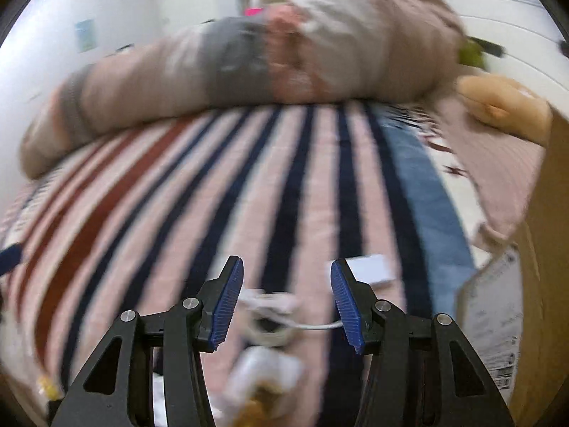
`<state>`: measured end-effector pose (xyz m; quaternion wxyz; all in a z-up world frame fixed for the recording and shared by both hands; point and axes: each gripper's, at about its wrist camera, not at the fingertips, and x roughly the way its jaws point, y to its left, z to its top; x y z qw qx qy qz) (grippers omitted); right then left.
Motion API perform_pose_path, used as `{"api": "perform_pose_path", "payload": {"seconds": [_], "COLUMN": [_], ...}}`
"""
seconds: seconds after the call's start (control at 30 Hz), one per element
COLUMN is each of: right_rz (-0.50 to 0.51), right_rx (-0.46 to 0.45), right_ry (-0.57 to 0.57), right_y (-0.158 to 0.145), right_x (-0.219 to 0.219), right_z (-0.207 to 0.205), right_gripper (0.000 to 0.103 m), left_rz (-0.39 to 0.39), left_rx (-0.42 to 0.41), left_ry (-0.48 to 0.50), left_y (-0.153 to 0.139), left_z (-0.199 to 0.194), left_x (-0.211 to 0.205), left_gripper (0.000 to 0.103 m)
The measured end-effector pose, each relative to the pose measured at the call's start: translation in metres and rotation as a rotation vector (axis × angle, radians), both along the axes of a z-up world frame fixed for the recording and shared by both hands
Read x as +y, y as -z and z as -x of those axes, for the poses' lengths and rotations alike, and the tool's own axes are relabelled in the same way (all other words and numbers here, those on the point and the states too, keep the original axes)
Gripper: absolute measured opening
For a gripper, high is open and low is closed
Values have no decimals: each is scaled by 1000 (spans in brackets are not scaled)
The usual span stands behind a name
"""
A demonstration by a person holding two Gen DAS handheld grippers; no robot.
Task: Organize rigid objects
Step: 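Grasp the white USB adapter with the right gripper while the left gripper grasps the white lens case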
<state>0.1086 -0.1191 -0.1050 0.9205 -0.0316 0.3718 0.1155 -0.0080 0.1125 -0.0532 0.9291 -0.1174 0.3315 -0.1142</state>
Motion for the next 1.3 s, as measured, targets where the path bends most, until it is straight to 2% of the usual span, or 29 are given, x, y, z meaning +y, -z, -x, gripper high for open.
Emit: {"api": "perform_pose_path", "payload": {"seconds": [0.17,0.37,0.5,0.53,0.73,0.77,0.8,0.83,0.93,1.1,1.17,1.3], "right_rz": [112,88,67,72,81,75,63,57,77,36,37,22], "right_rx": [-34,-22,44,59,93,107,131,144,94,90,80,84], "right_ry": [47,67,-22,-30,39,37,26,21,11,24,24,22], "right_y": [5,3,15,20,36,40,44,46,41,47,50,51], "right_x": [-28,-43,-25,-20,-20,-21,-22,-24,-25,-32,-31,-31], "right_z": [5,10,5,1,-35,-41,-45,-46,-35,-33,-32,-36], "right_gripper": [48,52,71,71,71,66,52,52,52,52,52,53], "left_rz": [17,15,17,19,9,10,11,10,10,-21,-44,-133], "left_rx": [10,12,30,35,64,76,86,100,128,195,207,195], "left_ry": [-8,-1,-1,5,37,47,55,68,115,266,288,268], "left_y": [7,9,13,15,27,31,34,39,51,79,88,94], "left_z": [-3,-3,-7,-8,-13,-14,-15,-16,-14,-10,-10,-11], "left_x": [6,5,5,5,0,-2,-3,-5,-15,-57,-69,-88], "left_gripper": [85,85,85,85,85,85,85,85,85,85,85,85]}}
